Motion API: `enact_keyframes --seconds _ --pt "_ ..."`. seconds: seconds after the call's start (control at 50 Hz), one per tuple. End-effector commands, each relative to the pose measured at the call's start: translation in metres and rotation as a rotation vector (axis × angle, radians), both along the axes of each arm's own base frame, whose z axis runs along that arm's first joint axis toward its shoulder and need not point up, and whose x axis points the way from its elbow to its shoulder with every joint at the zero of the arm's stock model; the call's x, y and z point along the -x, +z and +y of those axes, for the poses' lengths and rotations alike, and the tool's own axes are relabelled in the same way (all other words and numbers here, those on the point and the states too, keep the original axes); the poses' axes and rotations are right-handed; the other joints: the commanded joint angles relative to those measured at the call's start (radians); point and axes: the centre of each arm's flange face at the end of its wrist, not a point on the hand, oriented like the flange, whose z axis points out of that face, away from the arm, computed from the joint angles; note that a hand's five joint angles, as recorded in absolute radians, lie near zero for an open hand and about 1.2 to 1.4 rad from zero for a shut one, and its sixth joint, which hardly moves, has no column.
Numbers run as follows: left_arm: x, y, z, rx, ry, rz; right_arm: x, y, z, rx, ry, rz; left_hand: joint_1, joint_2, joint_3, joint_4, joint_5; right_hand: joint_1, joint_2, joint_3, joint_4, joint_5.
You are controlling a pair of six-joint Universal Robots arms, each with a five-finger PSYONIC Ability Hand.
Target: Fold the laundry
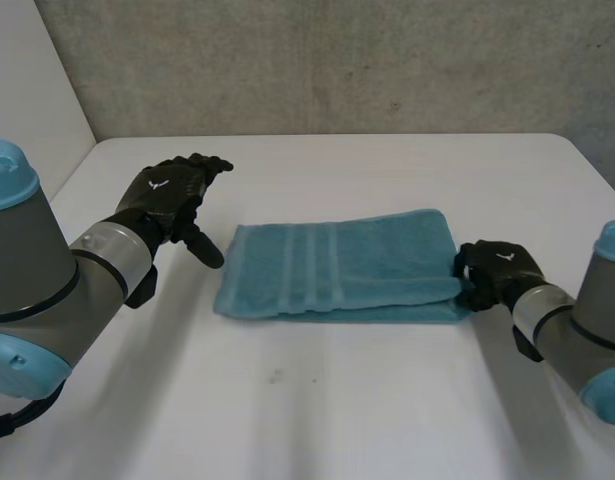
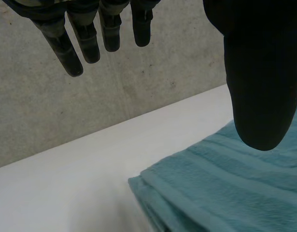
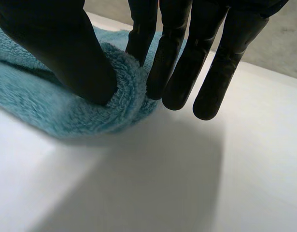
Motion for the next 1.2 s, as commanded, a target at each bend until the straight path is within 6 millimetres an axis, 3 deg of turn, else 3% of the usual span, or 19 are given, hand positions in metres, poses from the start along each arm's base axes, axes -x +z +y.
enact_keyframes --seconds 0.02,0.1,0.22,0.24,0.28,0.36,0.44,0.48,0.5,0.54,0.66,0.7,0.76,0.78,0.84,0.98,1.04,1.14,1.2 --pt "0.001 -0.001 0.002 0.0 -0.005 -0.006 0.044 0.017 -0.009 0.016 -0.098 0.085 -0.001 -0.014 -0.024 -0.015 -0.029 0.495 0.218 0.214 0.204 0.273" --pt "0.001 -0.001 0.002 0.001 -0.004 -0.007 0.068 0.038 -0.018 0.091 -0.137 0.185 -0.004 -0.017 -0.027 -0.018 -0.032 0.495 0.218 0.214 0.204 0.273" --pt "0.001 0.0 0.003 0.003 -0.006 -0.008 0.05 0.075 -0.017 0.225 -0.086 0.195 -0.007 -0.02 -0.03 -0.021 -0.035 0.495 0.218 0.214 0.204 0.273" --pt "0.001 0.001 0.003 0.006 -0.006 -0.007 0.041 0.08 -0.015 0.242 -0.063 0.184 -0.007 -0.02 -0.03 -0.021 -0.035 0.495 0.218 0.214 0.204 0.273" --pt "0.001 0.002 0.003 0.01 -0.007 -0.004 -0.004 0.096 0.0 0.298 0.055 0.117 -0.01 -0.023 -0.033 -0.024 -0.038 0.495 0.218 0.214 0.204 0.273" --pt "0.002 0.005 0.003 0.018 -0.008 0.001 -0.055 0.106 0.029 0.331 0.21 0.045 -0.01 -0.023 -0.033 -0.024 -0.038 0.495 0.218 0.214 0.204 0.273" --pt "0.008 0.009 0.006 0.03 -0.027 0.008 -0.096 0.091 0.061 0.303 0.355 0.032 -0.016 -0.029 -0.039 -0.03 -0.043 0.495 0.218 0.214 0.204 0.273" --pt "0.011 0.01 0.008 0.034 -0.036 0.01 -0.126 0.075 0.093 0.27 0.478 0.033 -0.016 -0.029 -0.039 -0.03 -0.043 0.495 0.218 0.214 0.204 0.273" --pt "0.013 0.011 0.009 0.036 -0.042 0.009 -0.126 0.074 0.093 0.27 0.479 0.033 -0.019 -0.032 -0.042 -0.032 -0.046 0.495 0.218 0.214 0.204 0.273" --pt "0.014 0.011 0.009 0.039 -0.045 0.01 -0.146 0.053 0.123 0.214 0.584 0.041 -0.019 -0.032 -0.042 -0.032 -0.046 0.495 0.218 0.214 0.204 0.273" --pt "0.03 0.011 0.015 0.046 -0.092 0.017 -0.146 0.039 0.126 0.166 0.575 0.067 -0.02 -0.033 -0.043 -0.033 -0.047 0.495 0.218 0.214 0.204 0.273" --pt "0.044 0.005 0.017 0.037 -0.129 0.017 -0.141 0.047 0.123 0.174 0.535 0.063 -0.02 -0.033 -0.043 -0.033 -0.047 -0.317 -0.593 -0.598 -0.607 -0.538" --pt "0.058 -0.001 0.024 0.035 -0.171 0.01 -0.124 0.076 0.102 0.236 0.432 0.033 -0.02 -0.033 -0.043 -0.033 -0.047 -0.713 -0.989 -0.994 -1.003 -0.934" --pt "0.068 -0.005 0.028 0.032 -0.199 0.006 -0.111 0.094 0.09 0.264 0.37 0.0 -0.02 -0.033 -0.043 -0.033 -0.047 -0.727 -1.003 -1.008 -1.017 -0.948" --pt "0.083 -0.011 0.033 0.021 -0.236 0.001 -0.09 0.11 0.072 0.258 0.27 -0.087 -0.019 -0.032 -0.042 -0.033 -0.046 -0.727 -1.003 -1.008 -1.017 -0.948" --pt "0.115 -0.033 0.044 0.011 -0.234 -0.019 -0.063 0.108 0.044 0.17 0.135 -0.212 -0.001 -0.014 -0.024 -0.015 -0.029 -0.727 -1.003 -1.008 -1.017 -0.948" --pt "0.12 -0.047 0.043 -0.003 -0.2 -0.042 -0.056 0.094 0.034 0.11 0.129 -0.209 -0.001 -0.014 -0.024 -0.015 -0.029 -0.727 -1.003 -1.008 -1.017 -0.948" --pt "0.116 -0.071 0.043 -0.043 -0.143 -0.095 -0.059 0.049 0.023 -0.045 0.157 -0.18 0.002 -0.011 -0.021 -0.012 -0.026 -0.727 -1.003 -1.008 -1.017 -0.948" --pt "0.111 -0.085 0.046 -0.082 -0.133 -0.134 -0.059 0.037 0.019 -0.096 0.157 -0.169 -0.001 -0.014 -0.024 -0.015 -0.029 -0.727 -1.003 -1.008 -1.017 -0.948"
